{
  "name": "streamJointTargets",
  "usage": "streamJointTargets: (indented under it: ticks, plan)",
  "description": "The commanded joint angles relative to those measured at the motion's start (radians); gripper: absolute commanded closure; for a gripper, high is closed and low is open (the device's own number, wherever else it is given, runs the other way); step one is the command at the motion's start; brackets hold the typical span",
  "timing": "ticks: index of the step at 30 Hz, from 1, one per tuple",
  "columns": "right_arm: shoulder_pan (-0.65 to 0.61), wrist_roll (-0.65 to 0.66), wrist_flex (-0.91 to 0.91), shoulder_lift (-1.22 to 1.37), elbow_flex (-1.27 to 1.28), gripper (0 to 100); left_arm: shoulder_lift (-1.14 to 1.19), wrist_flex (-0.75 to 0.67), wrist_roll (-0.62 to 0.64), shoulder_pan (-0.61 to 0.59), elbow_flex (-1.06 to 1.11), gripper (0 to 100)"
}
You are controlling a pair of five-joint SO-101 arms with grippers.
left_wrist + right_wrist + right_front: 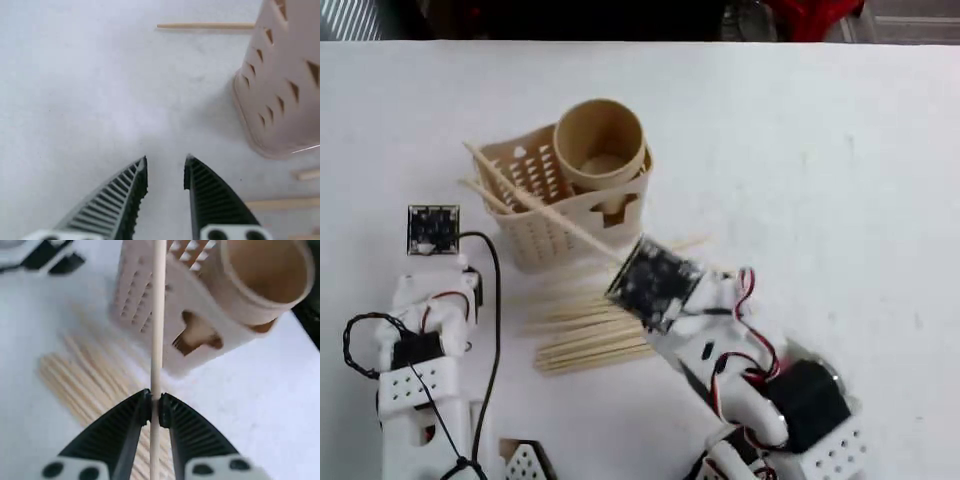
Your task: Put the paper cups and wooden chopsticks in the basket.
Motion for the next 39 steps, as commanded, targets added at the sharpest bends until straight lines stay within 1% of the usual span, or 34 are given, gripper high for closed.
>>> streamJointTargets:
  ticks: [1,5,8,11,14,17,19,24,28,34,39]
  plan:
    - [0.002,-0.133,-0.125,0.153,-0.199,98.2,0.005,-0.029,-0.012,0.012,-0.005,86]
    - [0.002,-0.238,-0.255,0.378,-0.393,98.2,0.005,-0.029,-0.012,0.012,-0.005,86]
    - [0.002,-0.341,-0.374,0.533,-0.529,98.1,0.005,-0.029,-0.012,0.012,-0.005,86]
    - [0.002,-0.483,-0.49,0.657,-0.634,97.8,0.005,-0.029,-0.012,0.012,-0.005,86]
    - [0.002,-0.571,-0.618,0.751,-0.68,97.8,0.005,-0.029,-0.012,0.012,-0.005,86]
    - [-0.012,-0.575,-0.754,0.817,-0.683,98.0,0.005,-0.029,-0.012,0.012,-0.005,86]
    - [-0.024,-0.58,-0.812,0.854,-0.681,98.0,0.005,-0.029,-0.012,0.012,-0.005,86]
    - [-0.093,-0.585,-0.825,0.957,-0.68,98.1,0.005,-0.029,-0.012,0.012,-0.005,86]
    - [-0.101,-0.585,-0.82,1.01,-0.674,98.1,0.005,-0.029,-0.012,0.012,-0.005,86]
    - [-0.119,-0.577,-0.855,0.96,-0.548,98.1,0.005,-0.031,-0.014,0.012,-0.005,86]
    - [-0.122,-0.575,-1.061,0.888,-0.361,98.1,0.005,-0.031,-0.014,0.012,-0.005,86]
